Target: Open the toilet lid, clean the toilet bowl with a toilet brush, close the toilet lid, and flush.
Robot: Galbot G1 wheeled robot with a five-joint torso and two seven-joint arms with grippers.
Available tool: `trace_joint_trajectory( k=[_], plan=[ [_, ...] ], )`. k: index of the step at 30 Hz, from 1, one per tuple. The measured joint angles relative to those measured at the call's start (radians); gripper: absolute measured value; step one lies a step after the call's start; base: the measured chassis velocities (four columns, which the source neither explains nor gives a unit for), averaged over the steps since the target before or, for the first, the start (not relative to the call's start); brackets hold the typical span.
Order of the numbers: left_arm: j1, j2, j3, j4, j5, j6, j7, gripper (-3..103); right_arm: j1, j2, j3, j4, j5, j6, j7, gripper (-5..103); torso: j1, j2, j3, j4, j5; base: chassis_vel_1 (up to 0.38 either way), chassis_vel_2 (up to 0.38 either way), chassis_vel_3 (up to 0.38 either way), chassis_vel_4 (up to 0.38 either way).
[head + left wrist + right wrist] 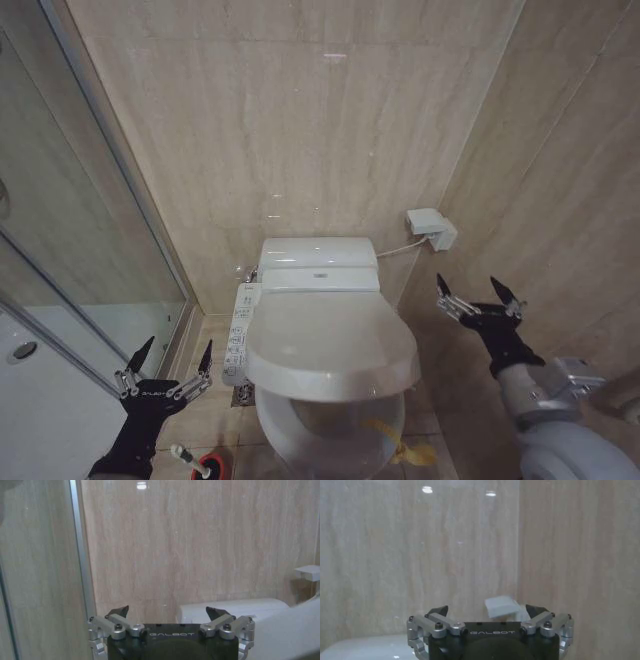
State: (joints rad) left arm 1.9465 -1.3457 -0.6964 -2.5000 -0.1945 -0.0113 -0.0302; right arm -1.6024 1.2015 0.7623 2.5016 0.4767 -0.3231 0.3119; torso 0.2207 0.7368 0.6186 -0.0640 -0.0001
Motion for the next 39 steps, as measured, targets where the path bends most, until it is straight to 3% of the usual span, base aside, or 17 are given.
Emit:
trace_joint_trajectory(
  k=[7, 10, 16, 20, 21, 23, 31, 35, 39],
  plan=[
    [0.0, 0.0, 0.0, 0.0, 0.0, 0.0, 0.0, 100, -0.063, 0.051, 0.027, 0.004, -0.008, -0.008, -0.044, 100, 0.0, 0.0, 0.0, -0.0001, 0.0002, 0.0, 0.0, 0.0, 0.0],
    [0.0, 0.0, 0.0, 0.0, 0.0, 0.0, 0.0, 100, -0.086, 0.081, 0.03, 0.004, -0.091, 0.047, -0.115, 100, 0.0, 0.0, 0.0, 0.0001, 0.0, 0.0, 0.0, 0.0, 0.0],
    [0.0, 0.0, 0.0, 0.0, 0.0, 0.0, 0.0, 100, -0.098, 0.12, 0.087, 0.002, -0.13, 0.072, -0.224, 100, 0.0, 0.0, 0.0, 0.0002, 0.0, 0.0, 0.0, 0.0, 0.0],
    [0.0, 0.0, 0.0, 0.0, 0.0, 0.0, 0.0, 100, -0.11, 0.183, 0.158, 0.001, -0.118, 0.11, -0.453, 100, 0.0, 0.0, 0.0, 0.0, 0.0, 0.0, 0.0, 0.0, 0.0],
    [0.0, 0.0, 0.0, 0.0, 0.0, 0.0, 0.0, 100, -0.11, 0.183, 0.158, 0.001, -0.118, 0.11, -0.453, 100, 0.0, 0.0, 0.0, 0.0, 0.0, 0.0, 0.0, 0.0, 0.0],
    [0.0, 0.0, 0.0, 0.0, 0.0, 0.0, 0.0, 100, -0.112, 0.211, 0.176, 0.0, -0.091, 0.113, -0.535, 100, 0.0, 0.0, 0.0, 0.0001, -0.0001, 0.0, 0.0, 0.0, 0.0],
    [0.0, 0.0, 0.0, 0.0, 0.0, 0.0, 0.0, 100, -0.134, 0.29, 0.123, -0.005, -0.17, 0.116, -0.517, 100, 0.0, 0.0, 0.0, 0.0002, -0.0002, 0.0, 0.0, 0.0, 0.0],
    [0.0, 0.0, 0.0, 0.0, 0.0, 0.0, 0.0, 100, -0.16, 0.332, 0.062, -0.003, -0.206, 0.135, -0.442, 100, 0.0, 0.0, 0.0, 0.0, -0.0001, 0.0, 0.0, 0.0, 0.0],
    [0.0, 0.0, 0.0, 0.0, 0.0, 0.0, 0.0, 100, -0.178, 0.357, -0.01, -0.003, -0.242, 0.21, -0.363, 100, 0.0, 0.0, 0.0, 0.0001, -0.0001, 0.0, 0.0, 0.0, 0.0]
  ],
)
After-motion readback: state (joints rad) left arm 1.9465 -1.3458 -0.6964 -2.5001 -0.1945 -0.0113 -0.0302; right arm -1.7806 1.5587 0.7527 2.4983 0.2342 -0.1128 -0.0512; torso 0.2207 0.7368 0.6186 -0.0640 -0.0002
